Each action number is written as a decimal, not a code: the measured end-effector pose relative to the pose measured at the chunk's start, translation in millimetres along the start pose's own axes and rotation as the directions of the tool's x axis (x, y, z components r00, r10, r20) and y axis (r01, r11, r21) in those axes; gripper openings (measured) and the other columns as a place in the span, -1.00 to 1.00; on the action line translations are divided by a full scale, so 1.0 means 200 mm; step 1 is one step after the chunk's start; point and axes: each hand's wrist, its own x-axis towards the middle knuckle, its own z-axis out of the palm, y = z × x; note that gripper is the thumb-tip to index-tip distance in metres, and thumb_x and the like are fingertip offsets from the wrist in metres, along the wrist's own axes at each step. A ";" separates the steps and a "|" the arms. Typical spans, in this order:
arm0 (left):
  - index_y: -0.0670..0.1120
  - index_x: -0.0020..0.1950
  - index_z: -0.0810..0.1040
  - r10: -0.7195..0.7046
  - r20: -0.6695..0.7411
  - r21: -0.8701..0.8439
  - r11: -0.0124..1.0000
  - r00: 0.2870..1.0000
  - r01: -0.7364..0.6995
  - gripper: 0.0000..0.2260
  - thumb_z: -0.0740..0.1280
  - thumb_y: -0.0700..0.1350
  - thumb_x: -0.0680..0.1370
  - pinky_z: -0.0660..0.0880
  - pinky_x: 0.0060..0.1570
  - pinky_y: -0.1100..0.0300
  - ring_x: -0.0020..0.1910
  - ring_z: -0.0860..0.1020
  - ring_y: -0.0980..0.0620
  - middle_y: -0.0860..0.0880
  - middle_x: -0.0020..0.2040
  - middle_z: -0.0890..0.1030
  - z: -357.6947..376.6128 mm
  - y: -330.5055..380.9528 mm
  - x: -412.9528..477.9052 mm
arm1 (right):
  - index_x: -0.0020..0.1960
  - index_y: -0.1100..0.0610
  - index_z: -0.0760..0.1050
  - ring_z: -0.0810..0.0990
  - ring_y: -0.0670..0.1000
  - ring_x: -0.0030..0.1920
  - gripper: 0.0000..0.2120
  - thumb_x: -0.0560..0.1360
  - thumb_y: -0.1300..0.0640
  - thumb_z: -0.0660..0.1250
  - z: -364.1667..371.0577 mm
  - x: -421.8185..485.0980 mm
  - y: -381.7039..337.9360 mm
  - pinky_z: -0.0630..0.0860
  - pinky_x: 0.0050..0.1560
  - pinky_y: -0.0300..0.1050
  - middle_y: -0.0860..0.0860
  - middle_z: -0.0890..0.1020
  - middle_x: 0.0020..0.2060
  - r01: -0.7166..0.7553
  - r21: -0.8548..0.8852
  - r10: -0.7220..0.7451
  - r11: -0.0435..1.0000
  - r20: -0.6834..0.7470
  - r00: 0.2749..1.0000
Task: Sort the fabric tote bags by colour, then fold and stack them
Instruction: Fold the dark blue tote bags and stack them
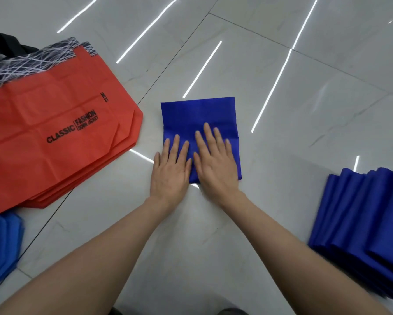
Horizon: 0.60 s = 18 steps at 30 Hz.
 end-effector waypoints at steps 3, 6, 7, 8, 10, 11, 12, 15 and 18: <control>-0.04 0.53 0.09 -0.017 0.006 0.003 1.000 1.000 0.017 -0.45 -0.24 0.09 0.56 0.08 0.43 -0.05 0.52 0.03 -0.06 -0.05 0.54 0.09 0.01 -0.01 0.00 | 0.54 0.01 0.04 -0.05 0.03 0.54 -0.41 0.55 -0.10 -0.28 0.03 -0.01 0.00 -0.12 0.48 0.01 -0.02 0.05 0.54 0.047 -0.001 -0.046 0.999 0.194 0.980; -0.08 0.48 0.24 -0.006 -0.011 -0.006 1.000 1.000 0.006 -0.50 -0.11 0.06 0.59 0.23 0.35 -0.12 0.47 0.19 -0.12 -0.10 0.49 0.24 0.00 0.00 0.00 | 0.54 -0.02 0.02 -0.09 0.01 0.54 -0.41 0.55 -0.13 -0.28 0.04 -0.01 0.02 -0.15 0.48 -0.01 -0.04 0.01 0.54 0.054 -0.013 -0.050 0.998 0.206 0.977; -0.10 0.46 0.28 0.003 -0.022 0.001 1.000 1.000 -0.003 -0.51 -0.08 0.05 0.59 0.28 0.32 -0.14 0.45 0.24 -0.14 -0.11 0.47 0.28 0.01 -0.01 0.01 | 0.54 -0.03 0.04 -0.07 0.01 0.54 -0.41 0.55 -0.14 -0.26 0.03 -0.01 0.03 -0.13 0.48 0.00 -0.04 0.03 0.54 0.044 -0.003 -0.042 0.999 0.189 0.981; -0.11 0.45 0.31 0.010 -0.031 0.008 1.000 0.999 -0.010 -0.51 -0.06 0.04 0.59 0.30 0.29 -0.15 0.43 0.28 -0.15 -0.12 0.46 0.31 0.01 -0.01 0.01 | 0.53 -0.03 0.07 -0.03 0.02 0.54 -0.42 0.56 -0.15 -0.22 0.03 -0.02 0.05 -0.12 0.48 -0.01 -0.02 0.05 0.54 0.021 0.001 -0.021 1.000 0.153 0.988; -0.09 0.46 0.28 0.010 -0.018 0.011 1.000 1.000 -0.010 -0.49 -0.10 0.06 0.59 0.26 0.33 -0.15 0.45 0.24 -0.14 -0.11 0.48 0.28 0.01 -0.02 0.01 | 0.53 -0.02 0.09 0.02 0.02 0.53 -0.43 0.57 -0.14 -0.18 0.03 -0.06 0.11 -0.12 0.48 -0.04 0.01 0.08 0.54 -0.039 -0.008 0.039 0.999 0.104 0.994; -0.07 0.49 0.23 0.010 0.004 0.008 1.000 1.000 -0.010 -0.47 -0.14 0.08 0.58 0.20 0.37 -0.13 0.48 0.18 -0.12 -0.09 0.50 0.22 0.01 -0.01 0.01 | 0.54 0.00 0.07 0.02 0.02 0.53 -0.43 0.57 -0.14 -0.18 0.03 -0.08 0.13 -0.13 0.47 -0.06 0.02 0.07 0.54 -0.057 -0.010 0.058 0.998 0.107 0.993; -0.06 0.50 0.20 0.011 0.022 0.005 1.000 1.000 -0.011 -0.46 -0.17 0.09 0.58 0.16 0.39 -0.11 0.50 0.14 -0.11 -0.08 0.52 0.18 0.01 -0.01 0.01 | 0.54 0.01 0.07 0.02 0.02 0.53 -0.42 0.56 -0.14 -0.18 0.03 -0.09 0.14 -0.14 0.47 -0.07 0.03 0.07 0.54 -0.066 -0.006 0.067 0.998 0.113 0.991; -0.05 0.51 0.17 0.039 0.039 0.041 0.998 0.998 -0.041 -0.45 -0.19 0.10 0.57 0.13 0.40 -0.12 0.50 0.12 -0.10 -0.07 0.52 0.16 0.00 -0.03 0.02 | 0.44 0.07 0.33 0.30 0.12 0.42 -0.45 0.55 -0.14 -0.06 -0.01 -0.07 0.12 0.19 0.41 0.00 0.11 0.33 0.43 -0.082 0.002 0.081 0.997 0.066 0.994; -0.03 0.51 0.17 0.152 0.076 0.081 0.984 0.985 -0.158 -0.45 -0.19 0.11 0.56 0.10 0.40 -0.13 0.50 0.12 -0.08 -0.05 0.52 0.17 -0.03 -0.13 0.06 | -0.05 0.14 0.56 0.55 0.17 -0.13 -0.68 0.49 -0.04 0.14 -0.09 0.08 0.12 0.38 -0.08 -0.02 0.12 0.58 -0.11 -0.004 -0.124 -0.016 0.992 -0.158 0.987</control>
